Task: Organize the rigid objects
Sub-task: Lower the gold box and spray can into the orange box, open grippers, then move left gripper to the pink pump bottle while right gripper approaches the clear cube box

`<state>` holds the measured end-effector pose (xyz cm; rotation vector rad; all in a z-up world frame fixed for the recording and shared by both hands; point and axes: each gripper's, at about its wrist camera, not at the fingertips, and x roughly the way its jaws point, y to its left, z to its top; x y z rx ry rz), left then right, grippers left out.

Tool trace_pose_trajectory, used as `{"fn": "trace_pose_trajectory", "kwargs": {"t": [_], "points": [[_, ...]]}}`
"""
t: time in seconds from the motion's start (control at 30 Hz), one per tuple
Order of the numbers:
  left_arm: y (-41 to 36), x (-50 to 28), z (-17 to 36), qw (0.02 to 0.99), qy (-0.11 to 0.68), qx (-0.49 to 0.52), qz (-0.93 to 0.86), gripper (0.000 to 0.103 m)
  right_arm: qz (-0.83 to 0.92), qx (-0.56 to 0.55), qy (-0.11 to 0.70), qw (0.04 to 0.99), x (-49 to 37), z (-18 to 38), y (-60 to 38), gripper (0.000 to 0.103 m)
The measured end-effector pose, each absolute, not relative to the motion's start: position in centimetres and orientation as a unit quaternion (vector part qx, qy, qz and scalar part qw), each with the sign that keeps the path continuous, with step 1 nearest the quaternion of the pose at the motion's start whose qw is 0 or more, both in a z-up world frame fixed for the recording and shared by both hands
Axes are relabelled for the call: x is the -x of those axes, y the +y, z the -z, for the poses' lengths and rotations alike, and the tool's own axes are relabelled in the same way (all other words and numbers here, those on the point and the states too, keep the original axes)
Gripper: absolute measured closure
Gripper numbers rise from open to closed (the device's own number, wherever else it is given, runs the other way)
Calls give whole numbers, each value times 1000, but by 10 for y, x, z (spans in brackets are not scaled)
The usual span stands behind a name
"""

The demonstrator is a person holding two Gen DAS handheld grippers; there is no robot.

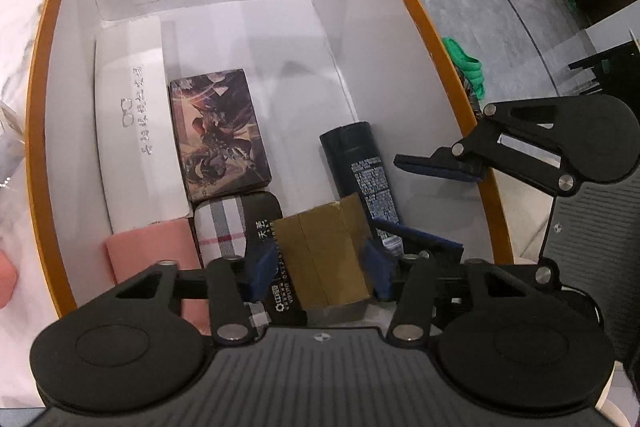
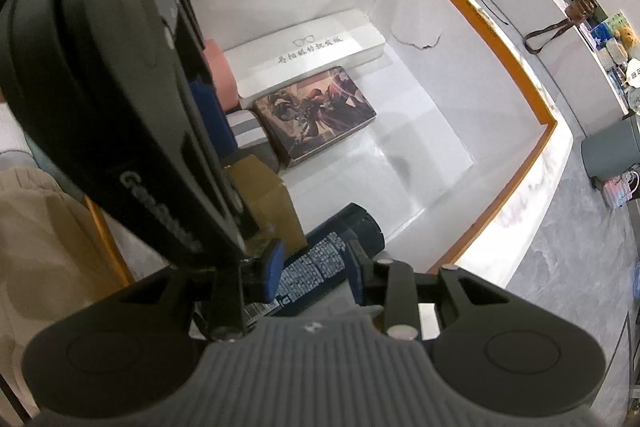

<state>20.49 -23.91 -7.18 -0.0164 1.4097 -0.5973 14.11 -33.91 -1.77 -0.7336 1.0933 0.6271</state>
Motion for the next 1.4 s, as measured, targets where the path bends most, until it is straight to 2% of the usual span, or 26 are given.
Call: {"fn": "trace_pose_trajectory", "kwargs": {"t": [0.07, 0.2, 0.43, 0.67, 0.8, 1.03, 1.4], "points": [[-239, -204, 73, 718, 639, 13, 274, 59, -285, 333, 501, 746, -142, 18, -340, 70], [-242, -200, 76, 707, 645, 23, 289, 68, -281, 330, 503, 748, -144, 24, -339, 71], [-238, -197, 81, 700, 655, 31, 284, 67, -274, 329, 505, 749, -145, 24, -337, 71], [-226, -186, 50, 722, 621, -2, 304, 67, -262, 330, 497, 758, -140, 16, -330, 68], [-208, -175, 22, 746, 588, -39, 312, 67, -244, 322, 483, 777, -136, 7, -321, 57], [-156, -163, -6, 781, 559, -53, 273, 67, -209, 291, 454, 816, -139, -6, -297, 57], [-77, -153, -13, 822, 525, -15, 218, 67, -200, 205, 401, 870, -144, -34, -232, 57]]}}
